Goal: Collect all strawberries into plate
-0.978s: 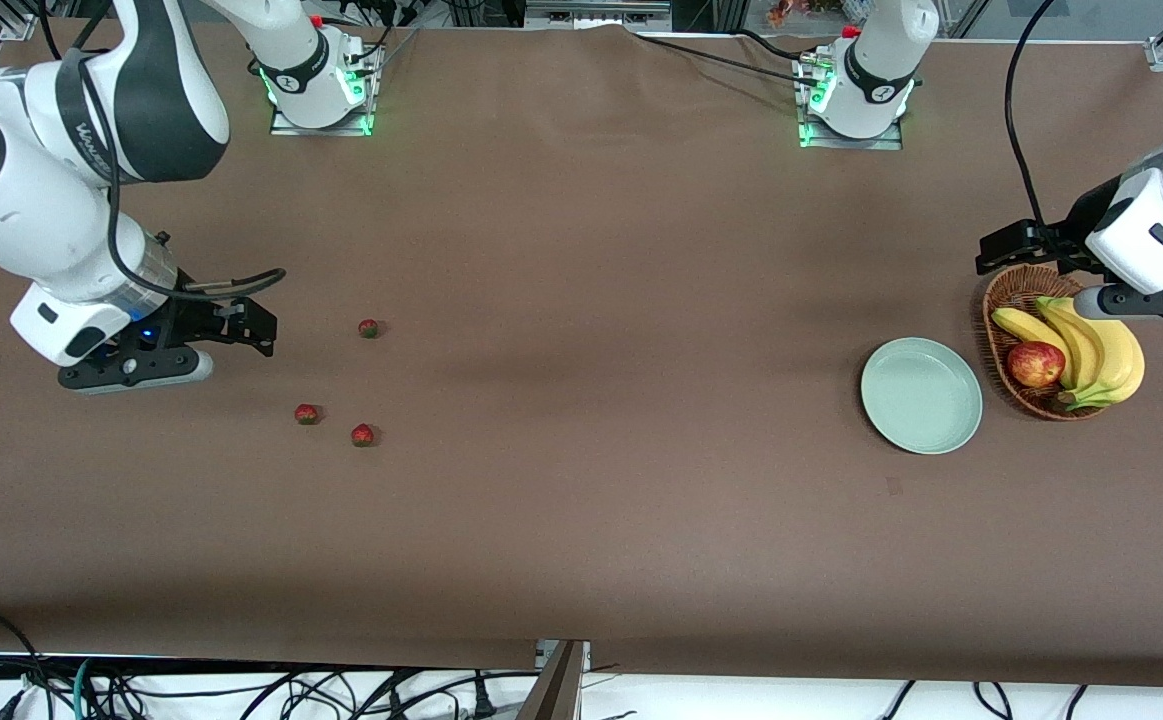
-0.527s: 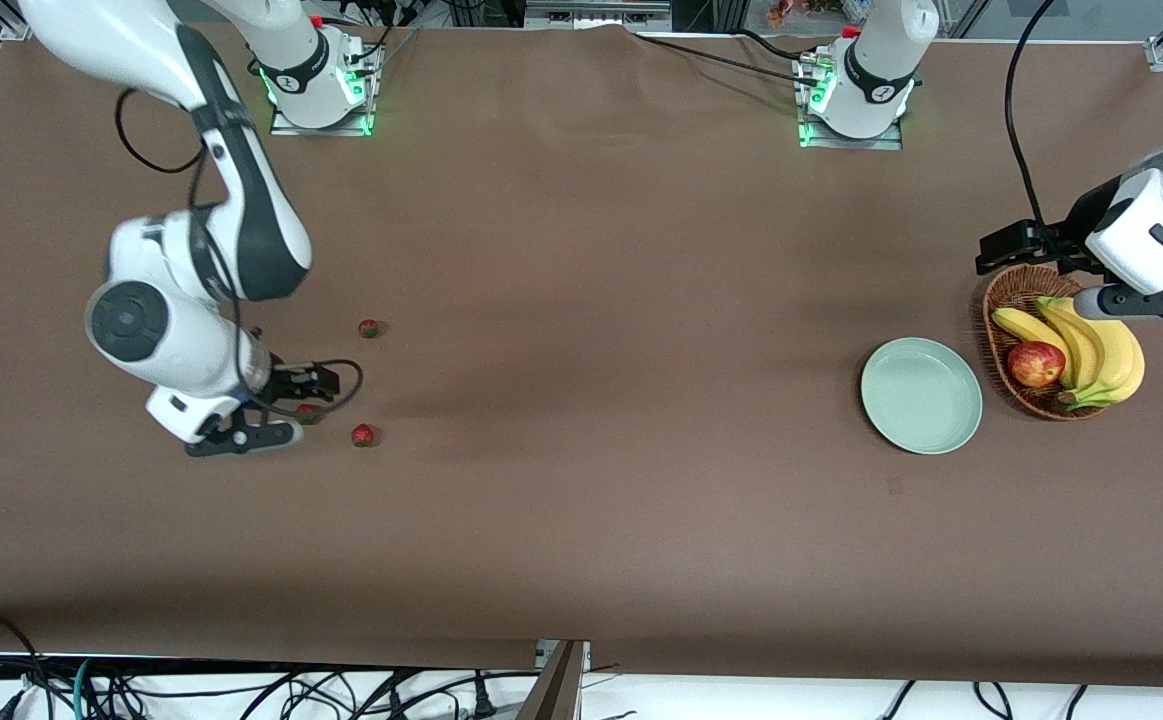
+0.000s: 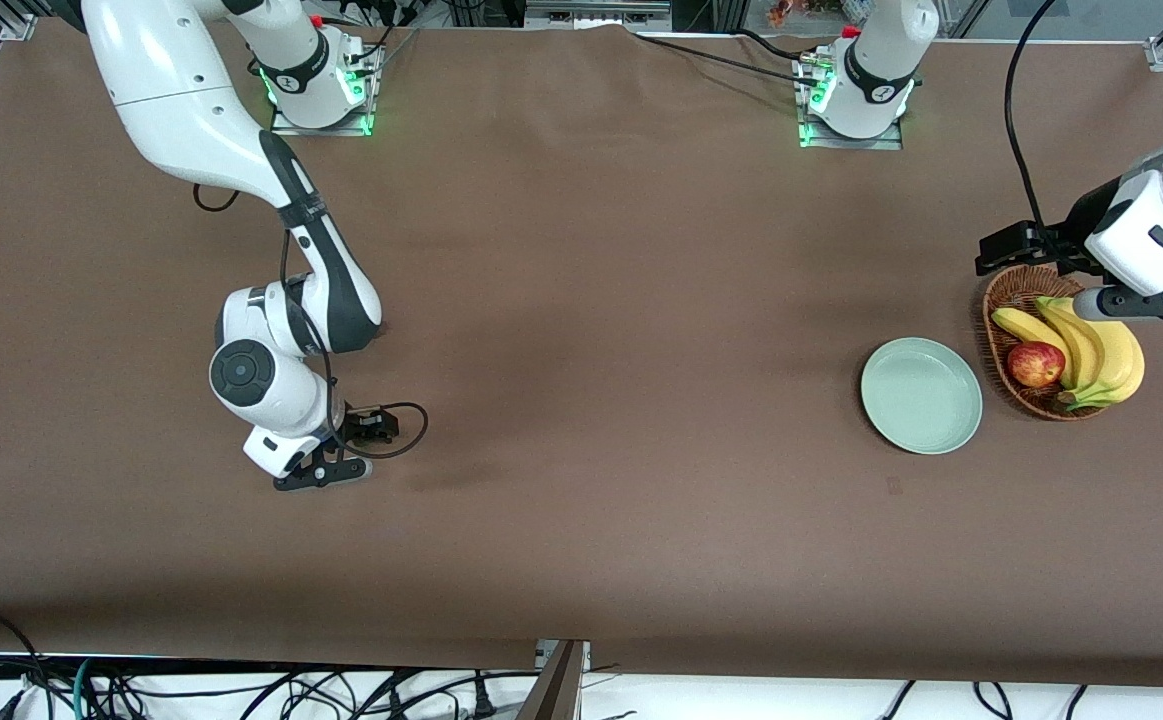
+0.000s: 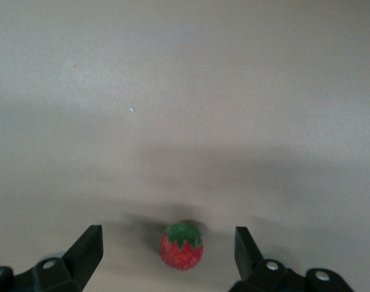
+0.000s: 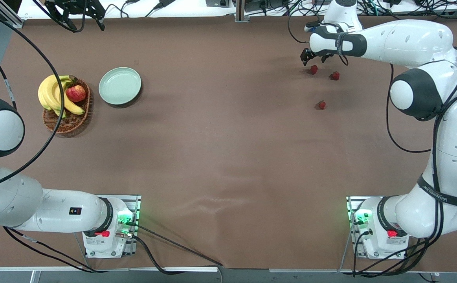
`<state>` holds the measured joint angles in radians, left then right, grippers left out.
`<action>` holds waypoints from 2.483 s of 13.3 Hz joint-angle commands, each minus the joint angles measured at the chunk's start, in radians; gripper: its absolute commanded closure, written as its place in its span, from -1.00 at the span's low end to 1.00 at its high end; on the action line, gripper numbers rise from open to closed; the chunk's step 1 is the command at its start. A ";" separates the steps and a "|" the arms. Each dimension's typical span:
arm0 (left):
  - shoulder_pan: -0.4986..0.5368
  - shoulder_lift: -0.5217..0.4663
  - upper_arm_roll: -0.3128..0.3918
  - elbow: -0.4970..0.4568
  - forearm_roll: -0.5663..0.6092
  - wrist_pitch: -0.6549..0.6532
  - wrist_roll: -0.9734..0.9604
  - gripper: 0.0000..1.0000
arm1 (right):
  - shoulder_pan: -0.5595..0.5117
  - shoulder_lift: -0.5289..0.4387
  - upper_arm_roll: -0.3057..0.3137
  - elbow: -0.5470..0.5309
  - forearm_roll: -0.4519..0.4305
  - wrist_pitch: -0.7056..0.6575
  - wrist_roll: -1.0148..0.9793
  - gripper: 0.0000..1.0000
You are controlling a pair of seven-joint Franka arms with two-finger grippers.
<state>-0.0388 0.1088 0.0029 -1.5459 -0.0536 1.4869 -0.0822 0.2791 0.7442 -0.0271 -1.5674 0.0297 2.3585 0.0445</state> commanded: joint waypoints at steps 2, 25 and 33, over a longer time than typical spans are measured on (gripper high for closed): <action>-0.001 0.012 0.000 0.030 0.006 -0.020 0.010 -1.00 | -0.001 0.021 0.003 0.014 0.024 -0.015 -0.006 -0.41; -0.013 0.046 -0.004 0.030 0.011 -0.014 0.010 -1.00 | 0.399 0.167 0.161 0.325 0.029 0.065 1.009 0.72; -0.045 0.167 -0.007 0.007 0.003 0.149 0.027 -1.00 | 0.509 0.274 0.159 0.328 0.027 0.323 1.192 0.32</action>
<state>-0.0654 0.2505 -0.0056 -1.5472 -0.0537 1.5946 -0.0720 0.7711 1.0090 0.1354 -1.2799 0.0510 2.6769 1.1825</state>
